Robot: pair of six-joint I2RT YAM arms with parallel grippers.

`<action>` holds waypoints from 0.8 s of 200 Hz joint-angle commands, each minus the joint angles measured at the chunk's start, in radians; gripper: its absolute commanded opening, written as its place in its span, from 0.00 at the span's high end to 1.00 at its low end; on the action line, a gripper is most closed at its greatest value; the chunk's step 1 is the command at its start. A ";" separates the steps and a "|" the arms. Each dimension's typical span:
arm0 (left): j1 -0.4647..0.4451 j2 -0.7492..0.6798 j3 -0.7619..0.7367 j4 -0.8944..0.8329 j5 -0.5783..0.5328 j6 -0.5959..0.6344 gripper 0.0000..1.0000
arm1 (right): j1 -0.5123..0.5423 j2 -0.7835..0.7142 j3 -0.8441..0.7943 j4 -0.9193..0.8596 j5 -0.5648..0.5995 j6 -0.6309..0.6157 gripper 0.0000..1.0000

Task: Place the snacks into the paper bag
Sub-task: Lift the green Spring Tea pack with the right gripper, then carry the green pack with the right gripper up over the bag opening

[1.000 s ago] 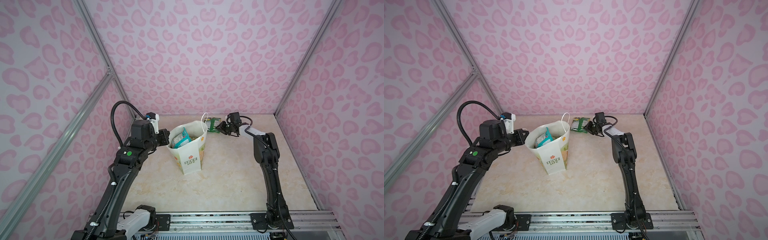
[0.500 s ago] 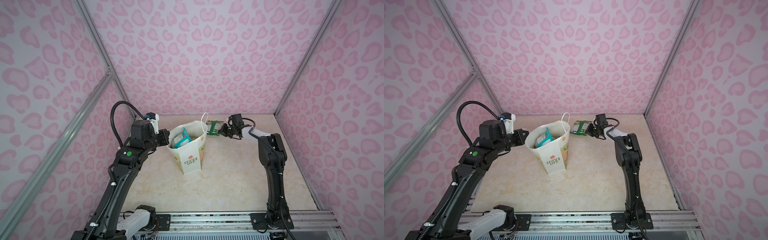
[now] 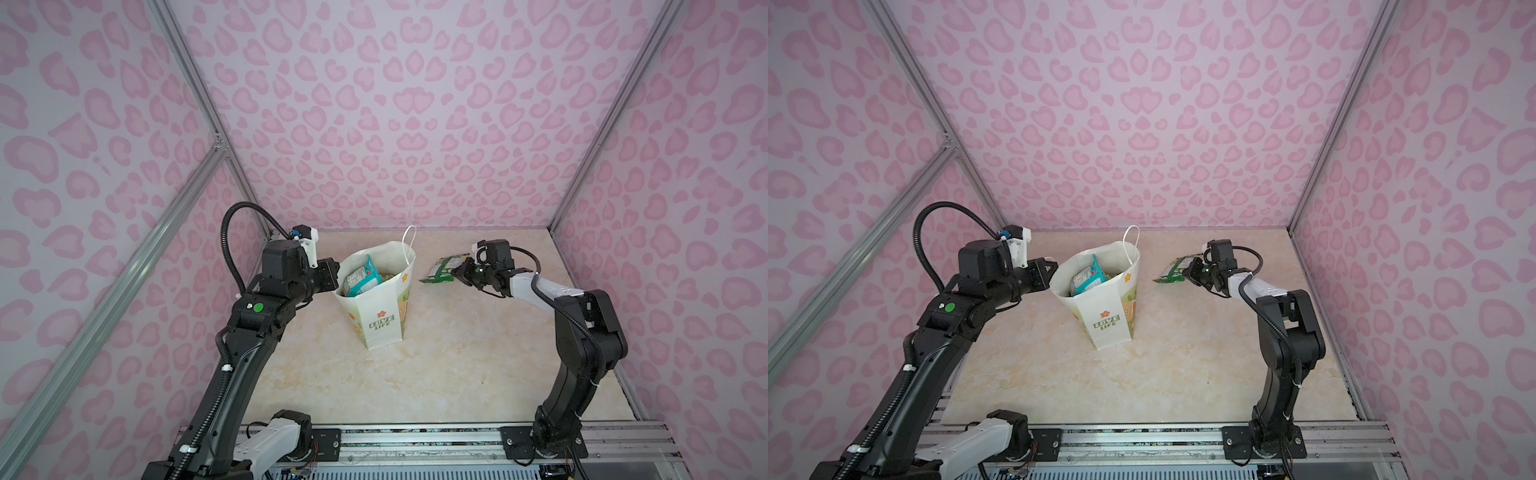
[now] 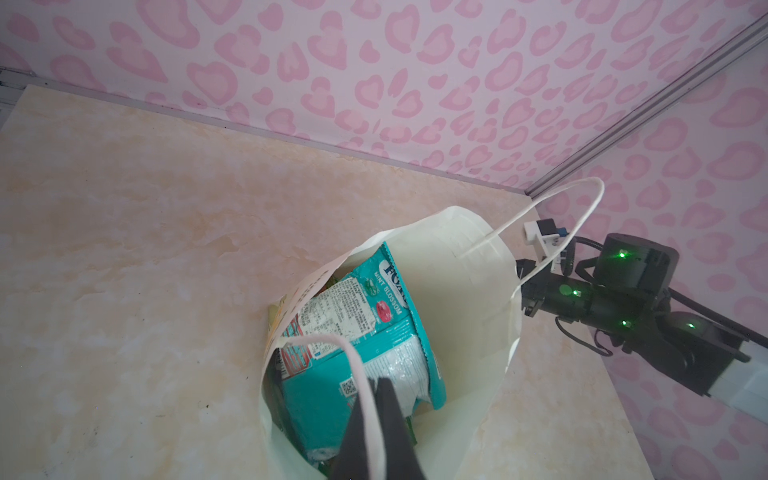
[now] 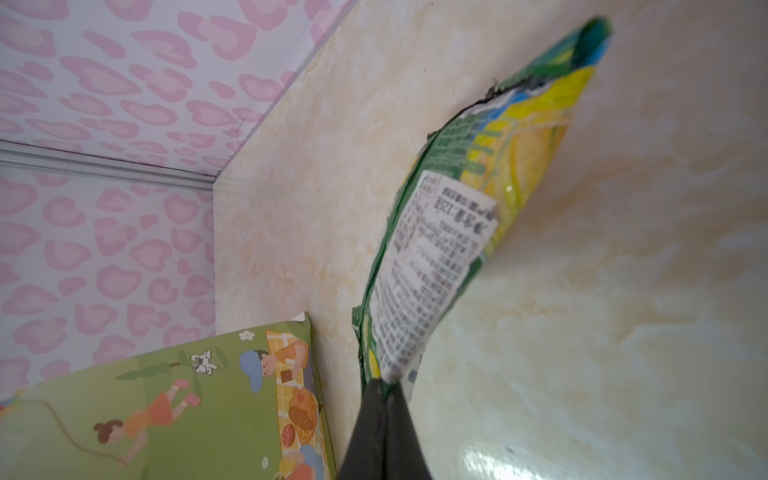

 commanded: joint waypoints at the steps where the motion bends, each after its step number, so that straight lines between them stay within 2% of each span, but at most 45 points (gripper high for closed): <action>1: 0.002 0.002 -0.002 0.025 0.012 0.011 0.96 | -0.002 -0.067 -0.063 0.028 0.032 -0.017 1.00; 53: 0.001 0.005 -0.004 0.028 0.019 0.008 0.96 | -0.016 -0.253 -0.183 -0.003 0.058 -0.027 1.00; 106: 0.001 0.006 -0.004 0.032 0.031 0.005 0.96 | -0.012 -0.432 -0.136 -0.122 0.101 -0.028 1.00; 160: -0.001 -0.003 -0.004 0.032 0.032 0.005 0.96 | 0.056 -0.496 -0.005 -0.233 0.138 -0.051 1.00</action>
